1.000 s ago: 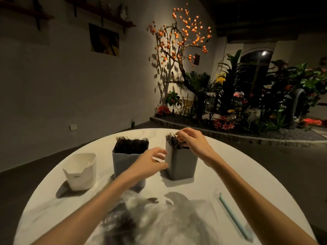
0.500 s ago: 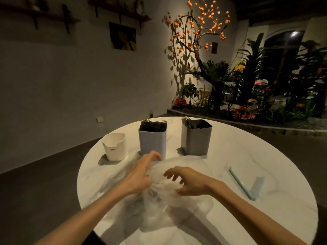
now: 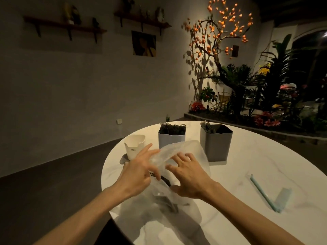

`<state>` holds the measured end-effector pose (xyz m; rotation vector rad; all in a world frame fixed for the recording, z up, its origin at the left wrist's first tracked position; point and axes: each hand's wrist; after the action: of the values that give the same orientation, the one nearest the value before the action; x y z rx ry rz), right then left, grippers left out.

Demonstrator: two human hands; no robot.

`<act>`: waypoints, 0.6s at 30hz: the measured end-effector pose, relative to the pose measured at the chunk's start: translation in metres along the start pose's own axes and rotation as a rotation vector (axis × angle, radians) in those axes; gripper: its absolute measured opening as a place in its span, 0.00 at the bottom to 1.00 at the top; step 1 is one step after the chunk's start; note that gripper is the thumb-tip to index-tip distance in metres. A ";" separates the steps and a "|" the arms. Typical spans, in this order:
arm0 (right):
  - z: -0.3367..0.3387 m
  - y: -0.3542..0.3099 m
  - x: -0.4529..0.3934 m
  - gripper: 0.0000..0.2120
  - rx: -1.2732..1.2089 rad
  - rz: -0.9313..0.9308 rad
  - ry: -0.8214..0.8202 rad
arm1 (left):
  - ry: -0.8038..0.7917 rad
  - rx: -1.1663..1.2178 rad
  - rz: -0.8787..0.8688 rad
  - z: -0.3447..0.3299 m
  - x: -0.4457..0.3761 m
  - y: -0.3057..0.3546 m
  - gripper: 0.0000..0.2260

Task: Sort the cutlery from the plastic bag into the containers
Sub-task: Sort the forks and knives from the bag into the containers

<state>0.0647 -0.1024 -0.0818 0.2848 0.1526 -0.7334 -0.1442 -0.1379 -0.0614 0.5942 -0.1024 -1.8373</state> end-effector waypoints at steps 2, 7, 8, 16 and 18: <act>0.002 -0.004 -0.001 0.13 -0.163 0.044 0.025 | -0.082 -0.199 0.122 -0.006 0.003 0.006 0.10; -0.004 -0.005 -0.006 0.27 -0.504 0.049 -0.242 | 0.104 -0.367 0.218 -0.018 0.001 0.006 0.11; -0.004 -0.002 -0.006 0.36 -0.465 0.026 -0.349 | 0.107 -0.419 0.208 -0.017 0.000 0.004 0.14; 0.013 -0.001 -0.007 0.51 0.013 -0.257 -0.468 | 0.051 -0.440 0.147 -0.017 -0.003 0.003 0.50; 0.013 -0.007 -0.013 0.36 -0.037 -0.281 -0.340 | 0.060 -0.322 0.090 -0.014 -0.002 0.006 0.52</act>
<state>0.0513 -0.1029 -0.0674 0.1007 -0.1192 -1.0452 -0.1328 -0.1354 -0.0709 0.4109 0.2007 -1.7013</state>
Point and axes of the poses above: each hand's wrist, its own x-axis away from the middle knuckle, its own z-axis out of the back of the hand, y = z × x, and after that the axes turned 8 degrees about z, right-handed
